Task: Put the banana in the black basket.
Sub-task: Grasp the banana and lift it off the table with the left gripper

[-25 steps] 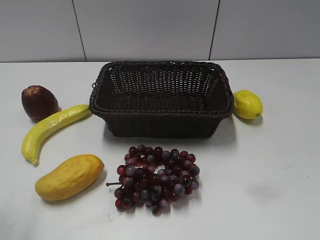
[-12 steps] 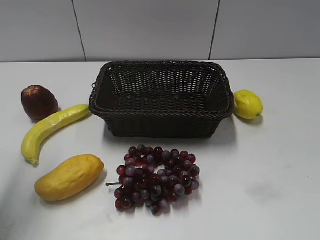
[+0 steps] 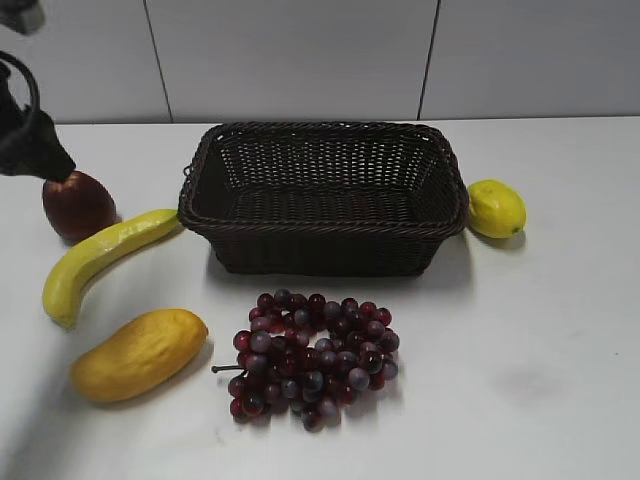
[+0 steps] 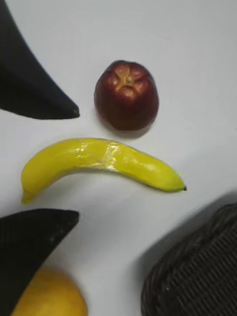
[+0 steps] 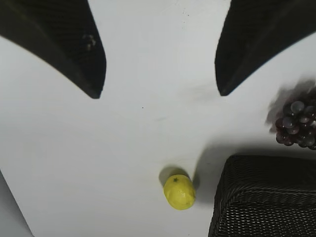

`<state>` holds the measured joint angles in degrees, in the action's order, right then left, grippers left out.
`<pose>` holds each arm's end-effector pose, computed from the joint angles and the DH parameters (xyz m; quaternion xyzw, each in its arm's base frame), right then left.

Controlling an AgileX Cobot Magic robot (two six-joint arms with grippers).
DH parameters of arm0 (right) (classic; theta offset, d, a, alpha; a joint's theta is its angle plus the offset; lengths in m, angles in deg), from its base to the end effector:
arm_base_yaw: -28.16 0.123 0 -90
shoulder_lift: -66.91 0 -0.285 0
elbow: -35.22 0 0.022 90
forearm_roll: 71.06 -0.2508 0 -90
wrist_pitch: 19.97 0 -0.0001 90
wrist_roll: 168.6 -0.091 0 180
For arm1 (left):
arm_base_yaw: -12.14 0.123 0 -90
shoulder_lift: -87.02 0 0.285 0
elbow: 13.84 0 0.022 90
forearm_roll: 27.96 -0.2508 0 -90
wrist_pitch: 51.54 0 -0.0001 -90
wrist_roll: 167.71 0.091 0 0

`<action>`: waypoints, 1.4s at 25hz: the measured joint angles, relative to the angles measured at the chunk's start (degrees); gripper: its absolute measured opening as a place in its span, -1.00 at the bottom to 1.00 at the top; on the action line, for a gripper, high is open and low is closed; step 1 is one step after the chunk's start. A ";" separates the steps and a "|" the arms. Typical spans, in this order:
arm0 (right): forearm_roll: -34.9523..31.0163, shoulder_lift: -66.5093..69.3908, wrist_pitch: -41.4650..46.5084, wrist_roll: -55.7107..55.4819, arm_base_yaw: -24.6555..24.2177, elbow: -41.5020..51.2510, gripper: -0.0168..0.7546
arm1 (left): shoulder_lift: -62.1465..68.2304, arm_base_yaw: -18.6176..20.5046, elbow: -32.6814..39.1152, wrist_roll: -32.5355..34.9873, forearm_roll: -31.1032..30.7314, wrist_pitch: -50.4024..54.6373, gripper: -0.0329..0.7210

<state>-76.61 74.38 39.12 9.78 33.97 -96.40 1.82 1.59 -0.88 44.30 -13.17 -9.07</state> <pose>-0.0058 0.0070 0.2809 -0.0322 0.8415 0.0831 0.5328 0.3069 -0.0731 0.2744 0.2831 0.9183 -0.0591 0.2705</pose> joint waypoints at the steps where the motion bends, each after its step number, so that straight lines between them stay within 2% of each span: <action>1: 0.00 0.00 0.00 0.00 0.00 0.00 0.39 | 1.68 -0.22 0.00 -0.45 -0.79 0.02 0.55; 9: 0.00 0.00 0.00 0.00 0.00 0.00 0.39 | 12.97 -3.78 -3.07 -1.78 -6.06 -1.28 0.51; 14: 0.00 0.00 0.00 0.00 0.00 0.00 0.39 | 19.45 -4.76 -7.22 -5.52 -11.84 -0.55 0.50; 18: 0.00 0.00 0.00 0.00 0.00 0.00 0.39 | 22.92 -5.33 -9.64 -6.15 -13.09 -0.39 0.51; 24: 0.00 0.00 0.00 0.00 0.00 0.00 0.39 | 27.26 -5.84 -12.37 -6.48 -14.07 -0.77 0.66; 35: 0.00 0.00 0.00 0.00 0.00 0.00 0.39 | 33.05 -5.84 -14.25 -6.60 -14.79 -2.81 0.68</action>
<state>-76.61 74.38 39.12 9.78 33.97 -96.40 34.87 -4.25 -15.13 37.70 -27.96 -11.88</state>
